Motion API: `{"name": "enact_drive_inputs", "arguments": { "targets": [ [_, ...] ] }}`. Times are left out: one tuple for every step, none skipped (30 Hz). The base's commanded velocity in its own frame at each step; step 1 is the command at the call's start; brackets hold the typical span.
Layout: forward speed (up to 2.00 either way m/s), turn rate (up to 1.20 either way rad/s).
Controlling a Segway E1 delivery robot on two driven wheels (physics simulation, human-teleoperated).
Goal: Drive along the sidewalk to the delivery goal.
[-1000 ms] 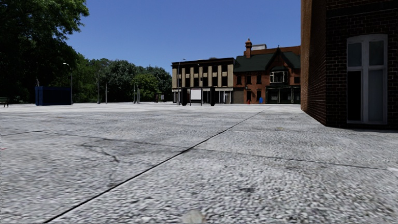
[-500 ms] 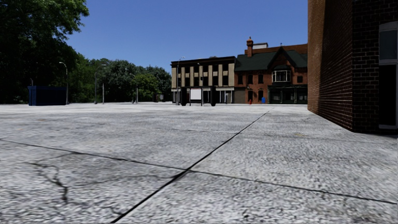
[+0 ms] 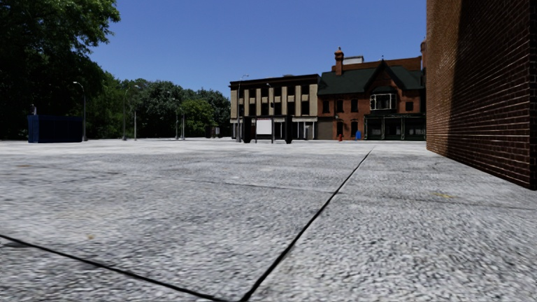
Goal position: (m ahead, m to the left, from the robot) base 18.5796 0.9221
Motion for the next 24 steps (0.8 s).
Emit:
{"name": "enact_drive_inputs", "arguments": {
  "targets": [
    [2.00, 0.00],
    [2.00, 0.00],
    [2.00, 0.00],
    [2.00, 0.00],
    [2.00, 0.00],
    [2.00, 0.00],
    [2.00, 0.00],
    [2.00, 0.00],
    [2.00, 0.00],
    [2.00, 0.00],
    [2.00, 0.00],
    [2.00, 0.00],
    [2.00, 0.00],
    [2.00, 0.00],
    [2.00, 0.00],
    [2.00, 0.00],
    [2.00, 0.00],
    [2.00, 0.00],
    [2.00, 0.00],
    [2.00, 0.00],
    [2.00, 0.00],
    [2.00, 0.00],
    [2.00, 0.00],
    [2.00, 0.00]
  ]
}}
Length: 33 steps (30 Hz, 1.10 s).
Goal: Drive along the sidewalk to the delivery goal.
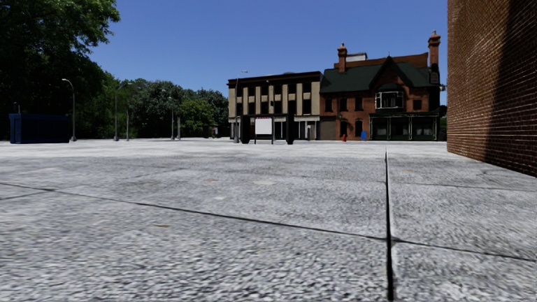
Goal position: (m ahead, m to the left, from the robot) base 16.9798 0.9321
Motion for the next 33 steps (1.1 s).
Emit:
{"name": "enact_drive_inputs", "arguments": {
  "targets": [
    [2.00, 0.00],
    [2.00, 0.00],
    [2.00, 0.00],
    [2.00, 0.00],
    [2.00, 0.00],
    [2.00, 0.00],
    [2.00, 0.00],
    [2.00, 0.00],
    [2.00, 0.00],
    [2.00, 0.00],
    [2.00, 0.00],
    [2.00, 0.00],
    [2.00, 0.00],
    [2.00, 0.00],
    [2.00, 0.00],
    [2.00, 0.00],
    [2.00, 0.00],
    [2.00, 0.00],
    [2.00, 0.00],
    [2.00, 0.00],
    [2.00, 0.00],
    [2.00, 0.00],
    [2.00, 0.00],
    [2.00, 0.00],
    [2.00, 0.00],
    [2.00, 0.00],
    [2.00, 0.00],
    [2.00, 0.00],
    [2.00, 0.00],
    [2.00, 0.00],
    [2.00, 0.00],
    [2.00, 0.00],
    [2.00, 0.00]
  ]
}}
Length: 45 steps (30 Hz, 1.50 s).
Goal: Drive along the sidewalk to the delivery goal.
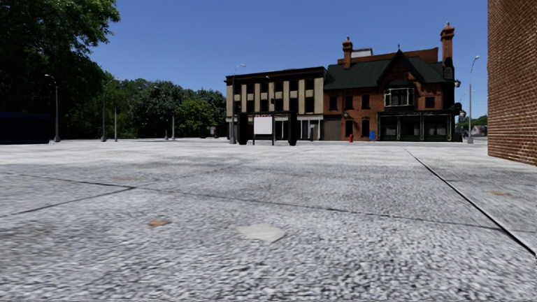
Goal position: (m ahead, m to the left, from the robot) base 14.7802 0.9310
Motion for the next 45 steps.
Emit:
{"name": "enact_drive_inputs", "arguments": {
  "targets": [
    [2.00, 0.00],
    [2.00, 0.00],
    [2.00, 0.00],
    [2.00, 0.00],
    [2.00, 0.00],
    [2.00, 0.00],
    [2.00, 0.00],
    [2.00, 0.00],
    [2.00, 0.00],
    [2.00, 0.00],
    [2.00, 0.00],
    [2.00, 0.00],
    [2.00, 0.00],
    [2.00, 0.00],
    [2.00, 0.00],
    [2.00, 0.00],
    [2.00, 0.00],
    [2.00, 0.00],
    [2.00, 0.00],
    [2.00, 0.00],
    [2.00, 0.00],
    [2.00, 0.00],
    [2.00, 0.00],
    [2.00, 0.00],
    [2.00, 0.00],
    [2.00, 0.00],
    [2.00, 0.00],
    [2.00, 0.00],
    [2.00, 0.00],
    [2.00, 0.00],
    [2.00, 0.00],
    [2.00, 0.00],
    [2.00, 0.00],
    [2.00, 0.00],
    [2.00, 0.00],
    [2.00, 0.00],
    [2.00, 0.00],
    [2.00, 0.00],
    [2.00, 0.00],
    [2.00, 0.00],
    [2.00, 0.00],
    [2.00, 0.00],
    [2.00, 0.00],
    [2.00, 0.00],
    [2.00, 0.00]
  ]
}}
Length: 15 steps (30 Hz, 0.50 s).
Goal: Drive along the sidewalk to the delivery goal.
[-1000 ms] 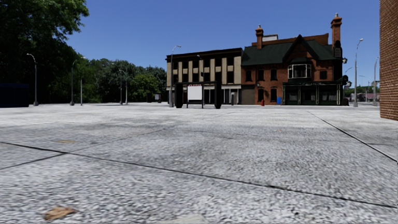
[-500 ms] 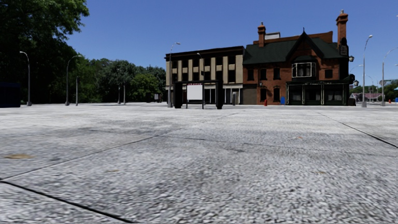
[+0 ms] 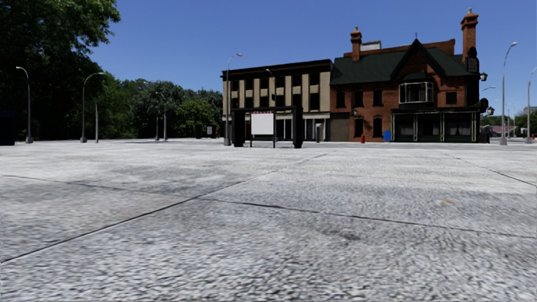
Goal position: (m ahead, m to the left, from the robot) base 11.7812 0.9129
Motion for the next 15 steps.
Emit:
{"name": "enact_drive_inputs", "arguments": {
  "targets": [
    [2.00, 0.00],
    [2.00, 0.00],
    [2.00, 0.00],
    [2.00, 0.00],
    [2.00, 0.00],
    [2.00, 0.00],
    [2.00, 0.00],
    [2.00, 0.00],
    [2.00, 0.00],
    [2.00, 0.00],
    [2.00, 0.00],
    [2.00, 0.00],
    [2.00, 0.00],
    [2.00, 0.00],
    [2.00, 0.00]
  ]
}}
